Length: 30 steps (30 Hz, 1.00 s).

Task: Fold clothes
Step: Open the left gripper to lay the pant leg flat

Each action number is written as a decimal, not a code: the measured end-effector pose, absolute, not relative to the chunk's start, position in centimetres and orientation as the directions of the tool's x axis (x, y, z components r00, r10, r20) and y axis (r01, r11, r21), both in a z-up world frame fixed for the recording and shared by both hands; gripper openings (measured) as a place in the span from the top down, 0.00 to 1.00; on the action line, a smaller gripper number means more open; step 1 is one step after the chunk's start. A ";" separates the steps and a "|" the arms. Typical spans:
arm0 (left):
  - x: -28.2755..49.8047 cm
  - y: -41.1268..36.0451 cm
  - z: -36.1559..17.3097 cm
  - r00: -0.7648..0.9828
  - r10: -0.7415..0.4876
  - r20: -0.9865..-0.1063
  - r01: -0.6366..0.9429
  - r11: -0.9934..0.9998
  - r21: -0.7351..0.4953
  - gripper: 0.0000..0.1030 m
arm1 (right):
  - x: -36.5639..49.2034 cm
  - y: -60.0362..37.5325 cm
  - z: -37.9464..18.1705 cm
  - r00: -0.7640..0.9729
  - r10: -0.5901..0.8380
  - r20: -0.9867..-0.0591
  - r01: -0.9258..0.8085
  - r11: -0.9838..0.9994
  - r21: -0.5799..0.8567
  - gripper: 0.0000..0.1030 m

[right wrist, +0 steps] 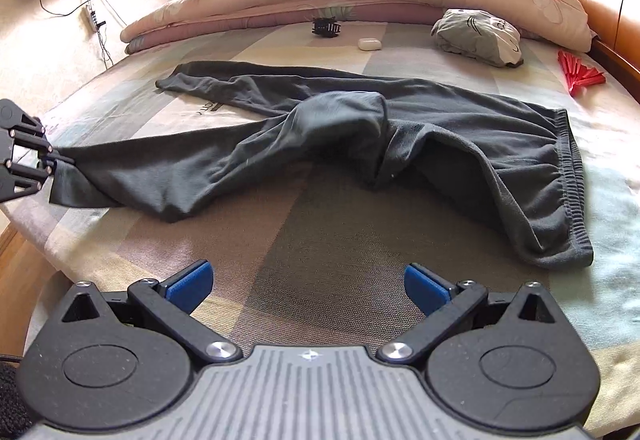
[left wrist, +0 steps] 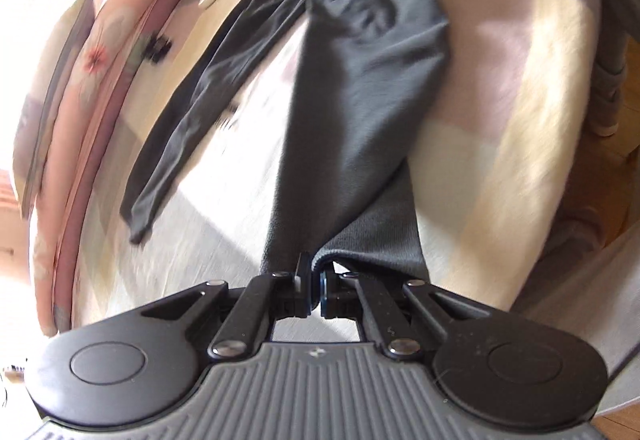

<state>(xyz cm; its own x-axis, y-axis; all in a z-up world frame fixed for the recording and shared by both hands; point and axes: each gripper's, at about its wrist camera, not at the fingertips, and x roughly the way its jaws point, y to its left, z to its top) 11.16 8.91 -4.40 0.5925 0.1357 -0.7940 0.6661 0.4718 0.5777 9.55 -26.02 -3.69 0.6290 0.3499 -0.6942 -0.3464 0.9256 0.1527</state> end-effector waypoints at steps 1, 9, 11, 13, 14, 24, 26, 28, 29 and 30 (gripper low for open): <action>11.6 9.8 -4.4 0.589 0.152 -0.794 0.654 0.487 0.578 0.99 | 9.5 -26.0 -3.6 0.630 0.347 -0.695 -0.344 0.927 0.151 0.00; 15.0 15.4 -4.9 0.529 0.198 -0.825 0.598 0.604 0.528 0.89 | 9.6 -25.9 -3.7 0.629 0.325 -0.706 -0.326 0.935 0.140 0.00; 15.3 16.0 -4.9 0.540 0.188 -0.820 0.595 0.603 0.531 0.87 | 9.6 -25.7 -3.7 0.628 0.326 -0.707 -0.330 0.934 0.138 0.00; 15.7 16.6 -4.7 0.541 0.196 -0.818 0.599 0.592 0.539 0.87 | 9.7 -25.6 -3.8 0.625 0.330 -0.707 -0.333 0.932 0.141 0.00; 15.8 17.0 -4.6 0.546 0.208 -0.812 0.592 0.590 0.549 0.87 | 9.7 -25.6 -3.8 0.624 0.332 -0.708 -0.334 0.932 0.142 0.00; 15.6 22.0 -2.2 0.542 0.263 -0.798 0.381 0.769 0.512 0.85 | 10.1 -25.1 -4.2 0.609 0.351 -0.711 -0.350 0.924 0.156 0.00; 14.8 22.7 -1.9 0.531 0.160 -0.832 0.322 0.870 0.373 0.81 | 10.1 -25.1 -4.3 0.607 0.355 -0.712 -0.353 0.922 0.159 0.00; 13.9 23.2 -1.8 0.522 0.026 -0.852 0.256 0.949 0.186 0.76 | 10.2 -25.0 -4.4 0.603 0.358 -0.713 -0.354 0.921 0.163 0.00; 13.4 23.4 -2.1 0.518 -0.037 -0.855 0.233 0.967 0.099 0.76 | 10.2 -25.0 -4.4 0.601 0.359 -0.714 -0.354 0.920 0.165 0.00; 13.0 23.4 -2.5 0.515 -0.089 -0.852 0.203 0.979 0.020 0.76 | 10.2 -25.1 -4.4 0.600 0.362 -0.713 -0.354 0.920 0.168 0.00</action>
